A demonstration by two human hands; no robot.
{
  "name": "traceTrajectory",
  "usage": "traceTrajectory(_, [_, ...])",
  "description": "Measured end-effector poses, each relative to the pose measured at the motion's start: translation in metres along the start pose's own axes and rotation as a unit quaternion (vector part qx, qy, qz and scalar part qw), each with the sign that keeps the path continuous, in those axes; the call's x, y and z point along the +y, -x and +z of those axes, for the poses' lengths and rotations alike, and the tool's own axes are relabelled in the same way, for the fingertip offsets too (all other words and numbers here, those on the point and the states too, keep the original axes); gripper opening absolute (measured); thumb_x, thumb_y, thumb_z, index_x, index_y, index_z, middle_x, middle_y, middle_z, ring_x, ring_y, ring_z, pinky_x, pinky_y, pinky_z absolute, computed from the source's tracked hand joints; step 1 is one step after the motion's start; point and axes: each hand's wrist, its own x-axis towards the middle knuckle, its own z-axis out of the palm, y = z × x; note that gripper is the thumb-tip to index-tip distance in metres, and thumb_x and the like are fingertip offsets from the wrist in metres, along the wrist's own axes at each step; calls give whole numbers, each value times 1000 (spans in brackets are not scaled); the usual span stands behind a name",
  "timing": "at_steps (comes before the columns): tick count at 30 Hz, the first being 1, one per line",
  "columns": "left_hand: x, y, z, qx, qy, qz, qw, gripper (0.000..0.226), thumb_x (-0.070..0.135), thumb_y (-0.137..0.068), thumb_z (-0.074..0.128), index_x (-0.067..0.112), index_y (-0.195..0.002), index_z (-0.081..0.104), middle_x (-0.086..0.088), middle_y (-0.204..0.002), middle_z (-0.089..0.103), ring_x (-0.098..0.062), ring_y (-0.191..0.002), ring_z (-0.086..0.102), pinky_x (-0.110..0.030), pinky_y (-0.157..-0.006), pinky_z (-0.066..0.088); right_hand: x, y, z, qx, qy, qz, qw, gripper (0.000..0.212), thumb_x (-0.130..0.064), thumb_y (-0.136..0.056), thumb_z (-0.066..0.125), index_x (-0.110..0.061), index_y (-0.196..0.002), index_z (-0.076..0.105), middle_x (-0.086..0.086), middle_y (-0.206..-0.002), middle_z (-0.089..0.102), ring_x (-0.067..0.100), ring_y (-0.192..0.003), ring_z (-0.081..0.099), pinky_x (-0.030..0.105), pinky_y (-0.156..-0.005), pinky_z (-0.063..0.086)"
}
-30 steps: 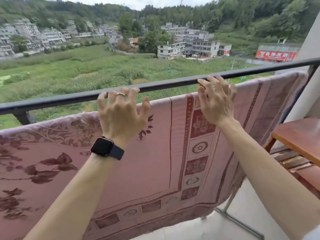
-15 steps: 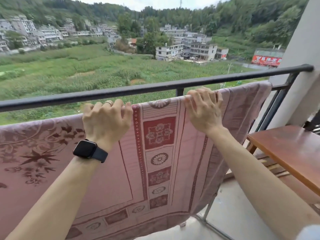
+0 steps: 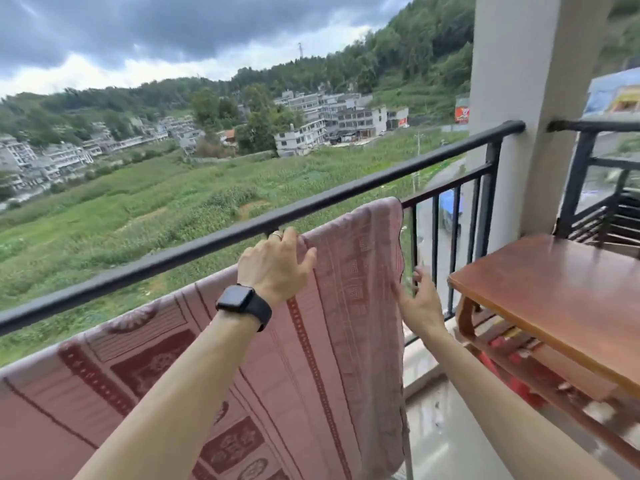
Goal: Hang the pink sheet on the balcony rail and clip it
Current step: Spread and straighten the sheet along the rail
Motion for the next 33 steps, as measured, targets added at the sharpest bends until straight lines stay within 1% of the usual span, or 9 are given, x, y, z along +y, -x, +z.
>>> traceTrajectory(3, [32, -33, 9, -11, -2, 25, 1000, 43, 59, -94, 39, 19, -108, 51, -1, -95, 63, -25, -79, 62, -35, -61, 46, 11, -26, 1, -85, -28, 13, 996, 47, -34, -94, 65, -19, -137, 52, -1, -123, 61, 18, -117, 60, 38, -99, 50])
traceTrajectory(8, [81, -82, 22, -22, 34, 60, 997, 42, 59, -95, 41, 18, -98, 50, 2, -82, 57, -24, -69, 59, -41, -65, 55, 24, -52, -20, -33, 47, -57, 997, 16, -33, -87, 74, -21, -89, 64, -14, -84, 65, 5, -81, 64, 25, -79, 53])
traceTrajectory(12, [98, -108, 34, 2, 52, 28, 998, 45, 57, -95, 39, 16, -105, 55, -1, -81, 61, -28, -70, 60, -42, -67, 56, 36, -58, -39, -7, 7, -57, 998, 24, -35, -90, 70, -13, -94, 62, -10, -86, 65, 4, -81, 61, 17, -70, 47])
traceTrajectory(16, [106, -122, 46, -4, 97, 51, 994, 42, 57, -93, 44, 22, -98, 66, -1, -87, 69, -25, -70, 64, -38, -66, 57, 64, -61, -31, -101, 13, -17, 995, 31, -44, -90, 67, -18, -105, 60, -4, -95, 67, 14, -89, 66, 31, -79, 55])
traceTrajectory(20, [117, -137, 58, -6, 127, 64, 990, 25, 45, -93, 53, 24, -94, 67, 1, -85, 69, -25, -69, 65, -41, -67, 59, 91, -59, -34, -219, 77, 6, 973, 30, -44, -88, 70, -19, -105, 67, -5, -99, 72, 13, -97, 68, 28, -82, 54])
traceTrajectory(25, [126, -148, 63, 20, 162, 41, 986, 20, 43, -94, 52, 27, -92, 64, 0, -81, 68, -27, -70, 65, -42, -67, 58, 106, -78, -56, -91, 104, -25, 990, 18, -33, -93, 66, -16, -90, 65, -7, -84, 71, 8, -82, 67, 30, -75, 51])
traceTrajectory(29, [141, -148, 66, 4, 101, 27, 994, 24, 42, -93, 47, 24, -95, 62, -1, -83, 67, -29, -74, 64, -42, -71, 57, 109, -86, -47, -168, 146, 2, 975, 18, -36, -95, 62, -19, -91, 63, -4, -88, 70, 17, -88, 69, 33, -78, 53])
traceTrajectory(31, [147, -145, 65, -7, 86, 17, 996, 23, 42, -92, 46, 25, -96, 60, -1, -84, 67, -29, -74, 64, -43, -71, 56, 103, -90, -45, -189, 97, 16, 977, 12, -32, -88, 69, -24, -94, 63, -7, -92, 69, 19, -98, 68, 32, -84, 52])
traceTrajectory(33, [147, -145, 63, -10, 96, 0, 995, 22, 43, -91, 47, 27, -96, 60, 1, -86, 68, -28, -75, 64, -42, -70, 57, 89, -99, -47, -210, -14, 23, 977, 38, -37, -74, 74, -30, -108, 60, -9, -109, 65, 19, -111, 62, 34, -95, 50])
